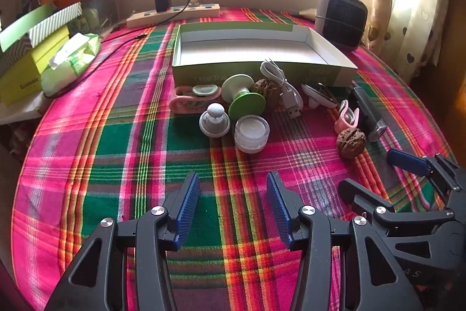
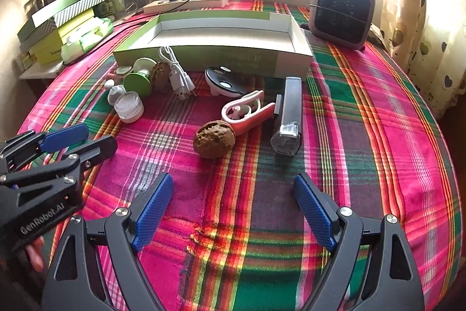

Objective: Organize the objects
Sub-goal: 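Close the right gripper on the walnut while the left gripper grasps the white jar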

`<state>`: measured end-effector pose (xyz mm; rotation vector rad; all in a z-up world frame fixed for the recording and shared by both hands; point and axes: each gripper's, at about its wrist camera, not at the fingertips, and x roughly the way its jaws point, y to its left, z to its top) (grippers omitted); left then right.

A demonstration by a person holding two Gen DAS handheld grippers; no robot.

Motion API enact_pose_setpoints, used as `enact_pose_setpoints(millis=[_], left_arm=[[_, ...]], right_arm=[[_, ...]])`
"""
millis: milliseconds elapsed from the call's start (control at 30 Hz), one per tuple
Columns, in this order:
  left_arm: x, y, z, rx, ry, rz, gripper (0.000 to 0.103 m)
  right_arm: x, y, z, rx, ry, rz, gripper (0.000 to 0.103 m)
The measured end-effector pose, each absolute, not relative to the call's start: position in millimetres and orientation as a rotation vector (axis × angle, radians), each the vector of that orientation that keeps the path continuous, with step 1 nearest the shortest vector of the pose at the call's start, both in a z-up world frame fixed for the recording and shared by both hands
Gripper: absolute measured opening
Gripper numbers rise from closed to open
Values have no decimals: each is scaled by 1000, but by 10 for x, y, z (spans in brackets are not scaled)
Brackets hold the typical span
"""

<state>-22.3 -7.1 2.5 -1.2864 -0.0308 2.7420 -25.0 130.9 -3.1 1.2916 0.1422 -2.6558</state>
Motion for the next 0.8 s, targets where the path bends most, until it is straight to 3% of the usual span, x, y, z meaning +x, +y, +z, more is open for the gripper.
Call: enact_pose_setpoints(millis=[400,800], left_arm=[[-366,-81,36,-1275,-55,2654,46],[-559,-21,36,-1277,-49,2654,46]], right_arm=[[-413,1272,-27,1302,163,-2626,85],[-499,1274,-6,1285,155,-2630,67]])
